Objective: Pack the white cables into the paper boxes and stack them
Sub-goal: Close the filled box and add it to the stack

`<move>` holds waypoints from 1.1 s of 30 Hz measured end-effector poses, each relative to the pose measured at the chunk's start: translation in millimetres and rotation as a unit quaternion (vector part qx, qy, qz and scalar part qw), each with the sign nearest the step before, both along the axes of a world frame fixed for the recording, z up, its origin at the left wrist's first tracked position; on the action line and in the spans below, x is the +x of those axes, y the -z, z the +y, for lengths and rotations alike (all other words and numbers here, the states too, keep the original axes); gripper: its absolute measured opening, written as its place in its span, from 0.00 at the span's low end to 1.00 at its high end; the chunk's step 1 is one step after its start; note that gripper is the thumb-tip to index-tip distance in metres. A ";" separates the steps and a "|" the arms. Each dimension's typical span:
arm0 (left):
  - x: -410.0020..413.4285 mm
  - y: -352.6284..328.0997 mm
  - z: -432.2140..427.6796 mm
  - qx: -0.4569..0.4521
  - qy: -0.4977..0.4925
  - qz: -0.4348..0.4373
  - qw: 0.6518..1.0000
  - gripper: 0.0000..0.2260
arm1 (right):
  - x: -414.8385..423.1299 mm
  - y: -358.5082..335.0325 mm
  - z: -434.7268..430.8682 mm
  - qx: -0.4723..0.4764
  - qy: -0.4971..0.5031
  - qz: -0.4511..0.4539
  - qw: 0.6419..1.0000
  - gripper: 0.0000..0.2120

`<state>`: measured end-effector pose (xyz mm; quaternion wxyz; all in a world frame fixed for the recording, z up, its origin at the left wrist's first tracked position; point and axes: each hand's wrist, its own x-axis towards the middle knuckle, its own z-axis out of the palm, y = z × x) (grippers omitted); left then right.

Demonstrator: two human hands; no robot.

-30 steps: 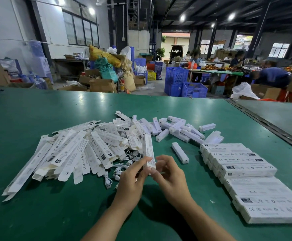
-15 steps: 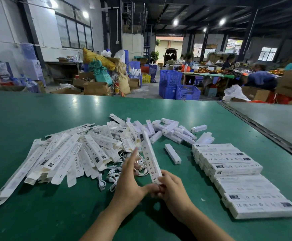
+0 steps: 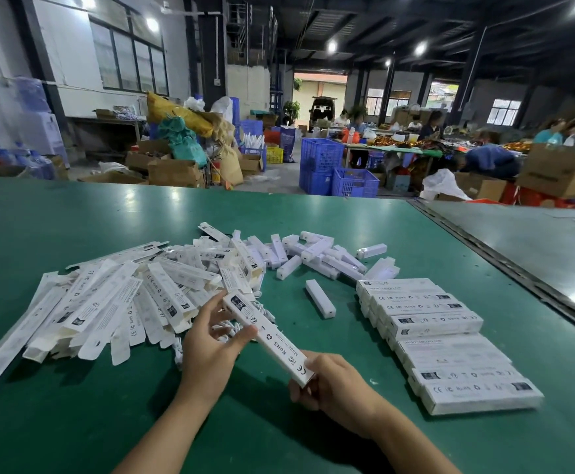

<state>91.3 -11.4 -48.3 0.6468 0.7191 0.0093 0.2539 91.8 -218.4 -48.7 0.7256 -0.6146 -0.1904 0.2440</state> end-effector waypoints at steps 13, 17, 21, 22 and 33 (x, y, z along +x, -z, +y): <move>-0.2 6.2 -6.3 0.006 -0.027 0.024 0.999 0.17 | 7.3 5.1 -6.2 0.204 0.210 0.070 0.954 0.19; 1.0 8.5 -4.4 0.020 -0.030 0.037 0.999 0.16 | 11.9 -0.2 -11.0 0.151 0.370 0.014 0.916 0.19; 1.9 9.8 -4.5 0.023 -0.033 0.045 0.998 0.17 | 15.3 0.9 -13.4 0.180 0.501 0.068 0.843 0.14; 2.2 9.7 -4.7 0.024 -0.034 0.046 0.998 0.17 | 16.2 0.9 -13.8 0.187 0.522 0.084 0.828 0.13; 3.6 11.1 -4.1 0.038 -0.032 0.047 0.998 0.18 | 13.5 -4.4 -16.1 0.239 0.585 0.162 0.758 0.11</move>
